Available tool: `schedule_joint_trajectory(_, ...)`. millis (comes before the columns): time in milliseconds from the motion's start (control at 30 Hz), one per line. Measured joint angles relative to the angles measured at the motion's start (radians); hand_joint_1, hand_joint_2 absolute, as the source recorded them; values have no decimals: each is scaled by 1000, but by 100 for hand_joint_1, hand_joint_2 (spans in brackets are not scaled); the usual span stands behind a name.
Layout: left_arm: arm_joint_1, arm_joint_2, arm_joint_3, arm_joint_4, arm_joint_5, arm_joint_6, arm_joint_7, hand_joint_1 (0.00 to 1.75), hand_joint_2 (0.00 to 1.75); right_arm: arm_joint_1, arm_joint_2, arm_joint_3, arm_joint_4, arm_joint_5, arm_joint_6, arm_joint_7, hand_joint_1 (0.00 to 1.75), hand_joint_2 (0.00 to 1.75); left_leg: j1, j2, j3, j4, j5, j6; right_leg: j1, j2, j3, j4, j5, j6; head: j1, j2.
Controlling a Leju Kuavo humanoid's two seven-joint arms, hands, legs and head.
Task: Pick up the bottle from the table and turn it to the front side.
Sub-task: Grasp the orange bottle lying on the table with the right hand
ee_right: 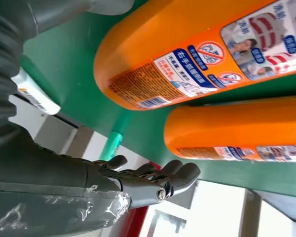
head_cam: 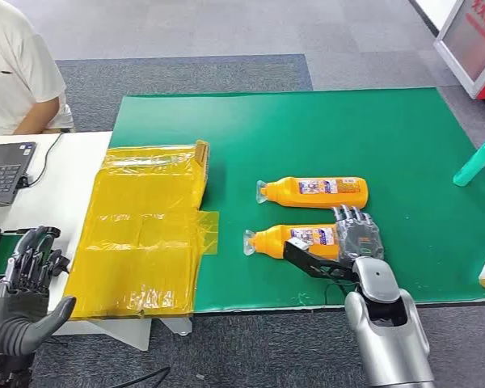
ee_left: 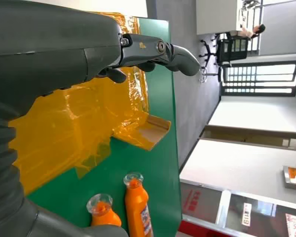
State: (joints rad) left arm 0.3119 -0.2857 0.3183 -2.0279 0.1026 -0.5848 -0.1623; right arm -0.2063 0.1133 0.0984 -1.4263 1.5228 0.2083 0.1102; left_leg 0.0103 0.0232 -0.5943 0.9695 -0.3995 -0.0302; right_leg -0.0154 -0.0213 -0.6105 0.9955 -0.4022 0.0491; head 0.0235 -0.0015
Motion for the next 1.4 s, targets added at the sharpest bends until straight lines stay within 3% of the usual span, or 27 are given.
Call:
schedule_joint_trajectory(133,6,4,-2,0,2,0,-1,0,175,-1,1,-16,-1,-11,6,-17,0,175,0,0,0,0,0,0,0,0,0,0,0,0,0,0)
schedule_joint_trajectory(233,11,5,0,0,2,-6,-2,0,175,3,9,-36,-18,-102,24,-52,0,175,0,0,0,0,0,0,0,0,0,0,0,0,0,0)
schedule_joint_trajectory(333,21,6,3,0,2,-21,-7,0,175,12,28,-64,-68,-348,73,-90,0,175,0,0,0,0,0,0,0,0,0,0,0,0,0,0)
schedule_joint_trajectory(533,33,13,25,1,5,-55,-32,0,175,43,27,-130,-175,-993,119,-101,0,175,0,0,0,0,0,0,0,0,0,0,0,0,0,0)
schedule_joint_trajectory(633,36,17,30,3,5,-59,-39,0,175,65,7,-151,-217,-1152,111,-103,0,175,0,0,0,0,-1,1,0,0,0,0,0,0,0,0)
schedule_joint_trajectory(933,36,30,35,10,5,-58,-40,0,175,100,-41,-163,-249,-1213,94,-80,0,175,0,0,0,0,0,0,0,0,0,0,0,0,0,0)
schedule_joint_trajectory(1167,30,52,21,29,12,-32,-45,0,175,121,-56,-147,-223,-1165,59,-78,0,175,0,0,0,0,0,0,0,0,0,0,0,0,0,0)
schedule_joint_trajectory(1233,30,55,17,30,13,-25,-42,0,175,124,-60,-132,-218,-1056,23,-61,0,175,0,0,0,0,-1,0,0,0,0,0,0,0,0,0)
schedule_joint_trajectory(1400,30,53,9,31,16,-23,-18,0,175,121,-66,-72,-217,-581,-23,11,0,175,0,0,0,0,0,0,0,0,0,0,0,0,0,0)
